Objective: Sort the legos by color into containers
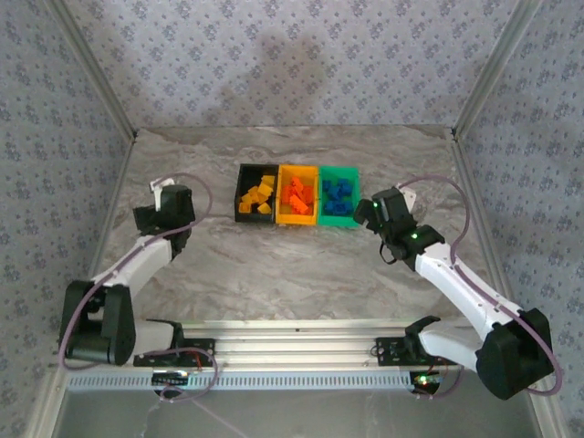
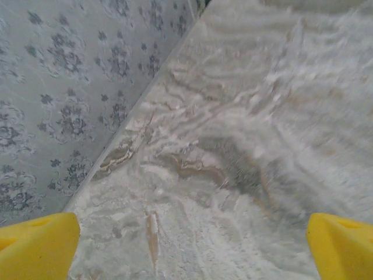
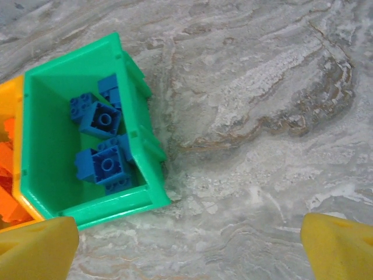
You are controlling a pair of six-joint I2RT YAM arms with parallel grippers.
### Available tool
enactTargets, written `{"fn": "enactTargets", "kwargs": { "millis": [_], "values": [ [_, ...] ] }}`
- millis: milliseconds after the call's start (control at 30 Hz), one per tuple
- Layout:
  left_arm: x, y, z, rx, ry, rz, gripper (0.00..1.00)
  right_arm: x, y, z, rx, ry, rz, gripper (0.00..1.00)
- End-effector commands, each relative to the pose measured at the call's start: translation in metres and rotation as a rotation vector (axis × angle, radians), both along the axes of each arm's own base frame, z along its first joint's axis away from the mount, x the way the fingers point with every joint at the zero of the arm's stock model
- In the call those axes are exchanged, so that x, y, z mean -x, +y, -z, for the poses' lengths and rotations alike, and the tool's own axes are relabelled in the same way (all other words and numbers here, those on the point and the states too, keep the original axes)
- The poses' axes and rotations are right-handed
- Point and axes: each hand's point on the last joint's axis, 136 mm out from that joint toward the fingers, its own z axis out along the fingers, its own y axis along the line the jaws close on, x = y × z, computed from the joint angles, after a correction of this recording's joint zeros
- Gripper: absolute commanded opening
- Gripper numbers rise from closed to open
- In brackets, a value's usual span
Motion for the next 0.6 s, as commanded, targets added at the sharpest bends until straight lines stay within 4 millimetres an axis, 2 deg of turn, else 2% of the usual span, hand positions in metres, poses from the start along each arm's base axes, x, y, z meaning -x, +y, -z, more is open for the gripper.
{"fn": "enactTargets", "kwargs": {
  "millis": [0,133,233,300,500,567],
  "values": [
    [-0.019,-0.01,0.003,0.02,-0.069,0.116,1.0,0.004,-0.009,0.006,-0.01,0.0,0.028,1.0],
    [-0.034,-0.019,0.011,0.04,-0.157,0.185,1.0,0.006,-0.022,0.008,-0.004,-0.018,0.073,1.0],
    [-0.043,-0.017,0.029,0.071,-0.134,0.198,1.0,0.004,-0.03,0.001,0.026,-0.062,0.063,1.0],
    [-0.048,-0.025,0.036,0.075,-0.141,0.244,1.0,0.005,-0.037,-0.004,0.036,-0.092,0.08,1.0],
    [-0.045,-0.027,0.041,0.164,-0.163,0.302,1.0,0.001,-0.051,-0.025,0.104,-0.225,0.057,1.0],
    [-0.039,-0.038,0.045,0.2,-0.21,0.396,1.0,-0.002,-0.057,-0.034,0.17,-0.289,0.048,1.0]
  ]
}}
